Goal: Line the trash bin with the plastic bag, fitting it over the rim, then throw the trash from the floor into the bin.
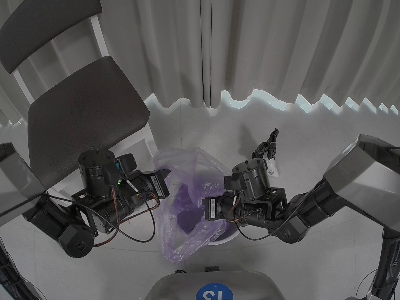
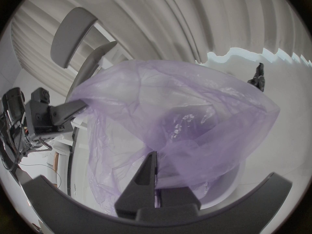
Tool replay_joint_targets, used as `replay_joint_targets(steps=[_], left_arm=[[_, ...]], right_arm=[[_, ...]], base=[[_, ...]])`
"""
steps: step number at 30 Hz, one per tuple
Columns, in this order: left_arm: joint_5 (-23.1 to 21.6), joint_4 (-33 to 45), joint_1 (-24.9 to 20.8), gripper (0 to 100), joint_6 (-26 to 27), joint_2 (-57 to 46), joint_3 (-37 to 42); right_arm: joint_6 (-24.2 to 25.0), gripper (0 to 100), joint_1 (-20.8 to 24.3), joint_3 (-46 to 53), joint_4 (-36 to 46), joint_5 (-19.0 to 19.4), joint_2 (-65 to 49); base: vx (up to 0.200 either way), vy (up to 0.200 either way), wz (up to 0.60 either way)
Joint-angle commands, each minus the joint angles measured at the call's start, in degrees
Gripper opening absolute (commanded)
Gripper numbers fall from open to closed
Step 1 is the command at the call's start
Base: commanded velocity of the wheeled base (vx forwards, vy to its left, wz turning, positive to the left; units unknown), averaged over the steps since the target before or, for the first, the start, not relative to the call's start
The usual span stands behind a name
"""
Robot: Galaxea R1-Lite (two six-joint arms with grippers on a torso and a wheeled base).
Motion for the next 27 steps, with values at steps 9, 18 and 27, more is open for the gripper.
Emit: replay_joint_targets(steps=[9, 18, 27], left_arm=[[0.4, 0.4, -1.9, 0, 0.1, 7.5, -8.3], [0.3, 1.2, -4.4, 0, -0.2, 11.5, -13.2], [2.5, -1.8, -9.7, 0, -0.6, 18.2, -13.8]], right_arm=[[0.0, 0, -10.0, 2.7, -0.3, 0.8, 0.4], [-0.9, 0, -12.9, 10.5, 0.0, 1.0, -10.7], [-1.3, 0, -12.2, 16.8, -0.4, 0.9, -13.1]], base=[[0.000, 0.000, 0.00], [0.000, 0.000, 0.00], [0.000, 0.000, 0.00]])
